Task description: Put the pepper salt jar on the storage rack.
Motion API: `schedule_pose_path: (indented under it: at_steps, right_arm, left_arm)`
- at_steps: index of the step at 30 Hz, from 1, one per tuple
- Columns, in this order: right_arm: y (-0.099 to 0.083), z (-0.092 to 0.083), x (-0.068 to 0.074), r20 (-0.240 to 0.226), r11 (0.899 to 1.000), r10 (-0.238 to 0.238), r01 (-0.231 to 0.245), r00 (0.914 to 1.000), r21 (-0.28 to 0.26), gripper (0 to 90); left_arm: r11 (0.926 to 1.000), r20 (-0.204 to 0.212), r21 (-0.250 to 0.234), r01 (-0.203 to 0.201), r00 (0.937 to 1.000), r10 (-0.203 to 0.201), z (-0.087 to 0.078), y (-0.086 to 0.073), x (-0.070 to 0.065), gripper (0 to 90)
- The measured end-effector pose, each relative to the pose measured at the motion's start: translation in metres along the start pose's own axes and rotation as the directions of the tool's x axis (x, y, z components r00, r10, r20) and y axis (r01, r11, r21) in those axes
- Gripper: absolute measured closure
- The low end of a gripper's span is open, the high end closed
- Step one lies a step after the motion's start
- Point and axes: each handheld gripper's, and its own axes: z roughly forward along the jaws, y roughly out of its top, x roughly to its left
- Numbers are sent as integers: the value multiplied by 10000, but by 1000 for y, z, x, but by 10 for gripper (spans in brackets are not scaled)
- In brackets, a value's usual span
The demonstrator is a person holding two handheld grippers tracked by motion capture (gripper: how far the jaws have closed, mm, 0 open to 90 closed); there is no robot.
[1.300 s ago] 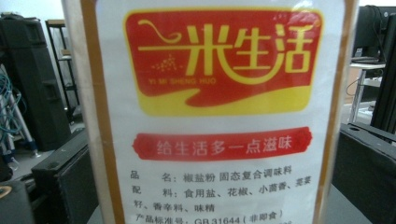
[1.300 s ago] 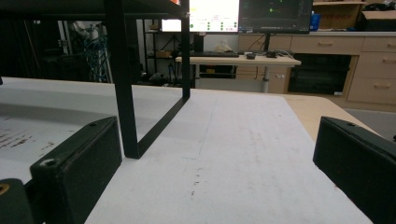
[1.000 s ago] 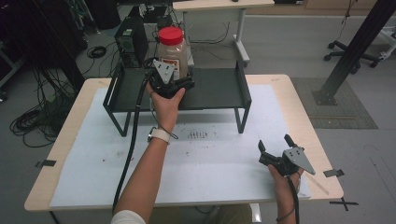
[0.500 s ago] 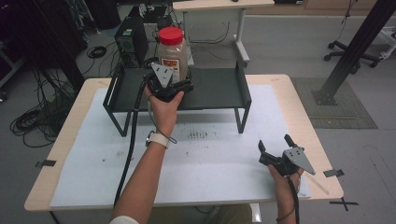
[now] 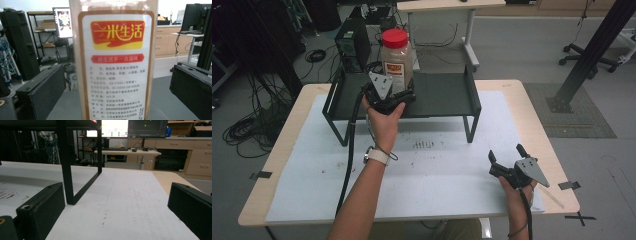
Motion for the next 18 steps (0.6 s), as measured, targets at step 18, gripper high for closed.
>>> schedule_pose_path:
  at_steps: [18]
  right_arm:
    - [0,0,0,4,10000,-10,10,10000,50,13]
  left_arm:
    - [9998,61,-131,119,9999,-119,-35,-3,8,9]
